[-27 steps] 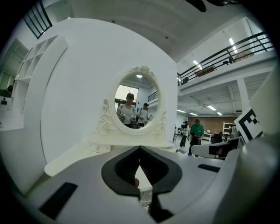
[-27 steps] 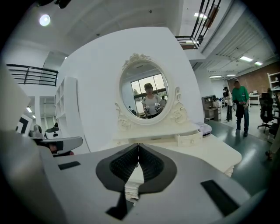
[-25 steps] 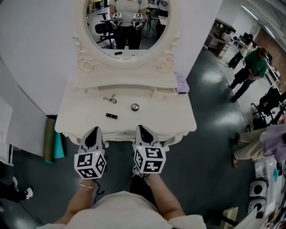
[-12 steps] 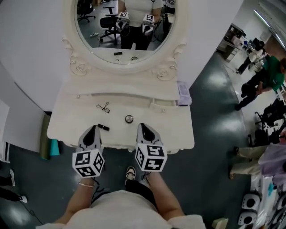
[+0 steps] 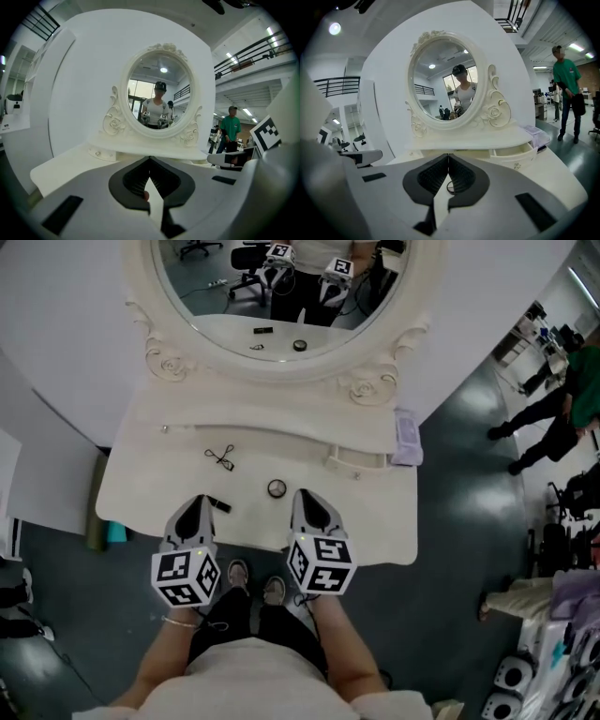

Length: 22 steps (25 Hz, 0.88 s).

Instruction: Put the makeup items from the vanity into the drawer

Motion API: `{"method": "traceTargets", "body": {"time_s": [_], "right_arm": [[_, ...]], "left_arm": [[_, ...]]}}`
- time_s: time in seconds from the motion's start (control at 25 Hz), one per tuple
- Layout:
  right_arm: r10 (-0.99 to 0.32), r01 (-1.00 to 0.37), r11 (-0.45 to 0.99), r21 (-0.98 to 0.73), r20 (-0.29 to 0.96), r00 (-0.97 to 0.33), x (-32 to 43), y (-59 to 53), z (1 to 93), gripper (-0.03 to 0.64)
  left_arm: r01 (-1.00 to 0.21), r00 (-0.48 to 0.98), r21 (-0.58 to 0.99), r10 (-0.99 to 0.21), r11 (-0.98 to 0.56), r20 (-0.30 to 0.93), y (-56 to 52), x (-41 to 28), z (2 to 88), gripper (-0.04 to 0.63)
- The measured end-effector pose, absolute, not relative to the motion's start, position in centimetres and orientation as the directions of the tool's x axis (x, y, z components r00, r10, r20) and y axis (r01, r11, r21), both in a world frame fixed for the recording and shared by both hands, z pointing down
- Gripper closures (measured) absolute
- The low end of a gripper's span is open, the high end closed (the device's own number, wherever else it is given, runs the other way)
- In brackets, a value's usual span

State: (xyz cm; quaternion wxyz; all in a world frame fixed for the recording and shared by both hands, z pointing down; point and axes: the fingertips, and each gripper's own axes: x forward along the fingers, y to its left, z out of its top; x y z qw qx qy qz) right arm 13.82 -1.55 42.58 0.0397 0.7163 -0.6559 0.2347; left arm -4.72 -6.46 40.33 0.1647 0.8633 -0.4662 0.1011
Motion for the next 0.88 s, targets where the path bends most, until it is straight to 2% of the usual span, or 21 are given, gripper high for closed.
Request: {"method": "traceTargets", "body": {"time_s": [0.44,0.88], "right_arm": [[-0.932,-0.969,-0.146,-0.201,0.357,0.066,14.0,-4.7,40.2,0.598],[-0.88,-0.956,-0.145,-0.255,0.475,0.006,13.1,-5.6,46.2,0.595]], "left_arm": [[-0.785,0.62,0.23,-0.72,-0.576,0.312,-10.8,-2.6,39.8,0.594],[-0.76,0.643,0.26,-0.635,-0.595,0.428,-10.9,-1.4,45.9,0.594]]}}
